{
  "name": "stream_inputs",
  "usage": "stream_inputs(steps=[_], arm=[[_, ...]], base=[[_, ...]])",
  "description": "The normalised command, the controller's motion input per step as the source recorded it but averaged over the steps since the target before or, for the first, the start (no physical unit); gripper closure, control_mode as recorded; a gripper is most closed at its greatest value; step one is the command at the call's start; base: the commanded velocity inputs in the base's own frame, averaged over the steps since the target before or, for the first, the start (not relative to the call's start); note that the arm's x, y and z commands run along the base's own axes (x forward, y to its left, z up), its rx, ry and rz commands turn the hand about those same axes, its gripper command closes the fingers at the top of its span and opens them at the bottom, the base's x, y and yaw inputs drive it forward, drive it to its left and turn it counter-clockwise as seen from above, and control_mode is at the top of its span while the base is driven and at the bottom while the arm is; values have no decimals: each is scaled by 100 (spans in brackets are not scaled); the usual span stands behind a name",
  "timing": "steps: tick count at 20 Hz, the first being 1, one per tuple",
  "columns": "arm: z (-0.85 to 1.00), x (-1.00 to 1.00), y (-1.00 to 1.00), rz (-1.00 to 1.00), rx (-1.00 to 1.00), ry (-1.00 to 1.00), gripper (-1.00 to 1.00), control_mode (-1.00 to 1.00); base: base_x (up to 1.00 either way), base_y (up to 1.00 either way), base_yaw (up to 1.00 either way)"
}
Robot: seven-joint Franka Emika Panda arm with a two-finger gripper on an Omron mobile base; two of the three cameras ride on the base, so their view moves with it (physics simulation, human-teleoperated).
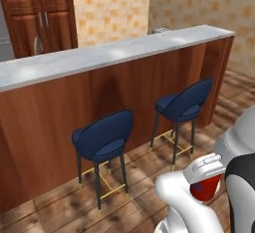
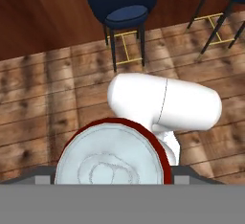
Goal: Four empty soda cans are scattered around the kitchen. Gather all the cans and cluster them next to the stove for recycling.
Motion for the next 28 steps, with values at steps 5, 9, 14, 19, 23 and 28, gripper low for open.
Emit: stream_inputs(steps=[5, 9, 14, 19, 23, 28], arm=[[0, 0, 0, 0, 0, 0, 100, 100], [0, 0, 0, 0, 0, 0, 100, 100], [0, 0, 0, 0, 0, 0, 100, 100], [0, 0, 0, 0, 0, 0, 100, 100], [0, 0, 0, 0, 0, 0, 100, 100], [0, 0, 0, 0, 0, 0, 100, 100]], base=[[64, -100, 0], [50, -100, 0], [60, -100, 0], [52, -100, 3], [75, -100, 2], [83, -100, 3]])
